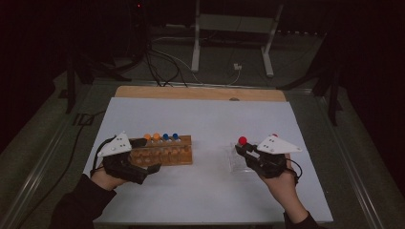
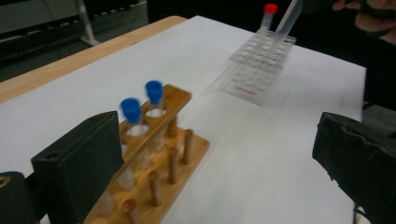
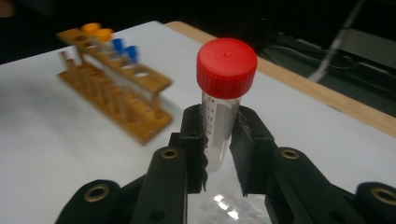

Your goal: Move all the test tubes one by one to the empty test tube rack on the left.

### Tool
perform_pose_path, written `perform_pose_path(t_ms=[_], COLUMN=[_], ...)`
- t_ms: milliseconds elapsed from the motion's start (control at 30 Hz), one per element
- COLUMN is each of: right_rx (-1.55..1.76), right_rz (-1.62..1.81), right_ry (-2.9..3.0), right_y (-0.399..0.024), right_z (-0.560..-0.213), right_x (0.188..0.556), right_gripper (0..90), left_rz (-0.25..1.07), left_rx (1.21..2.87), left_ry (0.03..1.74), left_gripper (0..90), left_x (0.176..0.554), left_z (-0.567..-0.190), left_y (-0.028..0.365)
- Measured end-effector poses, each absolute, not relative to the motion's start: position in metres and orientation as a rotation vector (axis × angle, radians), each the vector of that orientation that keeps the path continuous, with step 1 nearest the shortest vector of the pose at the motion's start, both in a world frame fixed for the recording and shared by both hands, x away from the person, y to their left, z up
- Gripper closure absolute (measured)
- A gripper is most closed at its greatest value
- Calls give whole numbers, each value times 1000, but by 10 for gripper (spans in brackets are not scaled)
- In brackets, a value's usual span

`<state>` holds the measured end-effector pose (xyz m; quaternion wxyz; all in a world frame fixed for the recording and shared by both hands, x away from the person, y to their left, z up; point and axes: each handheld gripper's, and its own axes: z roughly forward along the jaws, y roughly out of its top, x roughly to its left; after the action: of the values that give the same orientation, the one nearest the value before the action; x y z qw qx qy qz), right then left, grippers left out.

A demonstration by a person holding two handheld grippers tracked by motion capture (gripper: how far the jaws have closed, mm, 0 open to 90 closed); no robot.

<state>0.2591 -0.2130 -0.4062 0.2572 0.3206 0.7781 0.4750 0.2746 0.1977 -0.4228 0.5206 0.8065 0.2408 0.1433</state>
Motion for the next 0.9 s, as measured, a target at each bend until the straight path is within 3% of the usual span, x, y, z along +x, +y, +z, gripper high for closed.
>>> perform_pose_path(t_ms=[900], right_rx=[724], right_rz=[1246], right_ry=[2380], right_y=[-160], right_z=[-441], right_x=[247], right_gripper=[744], left_rz=[180], left_rx=[1990], left_ry=[346], left_gripper=[27], left_x=[269], left_z=[-415], left_y=[122])
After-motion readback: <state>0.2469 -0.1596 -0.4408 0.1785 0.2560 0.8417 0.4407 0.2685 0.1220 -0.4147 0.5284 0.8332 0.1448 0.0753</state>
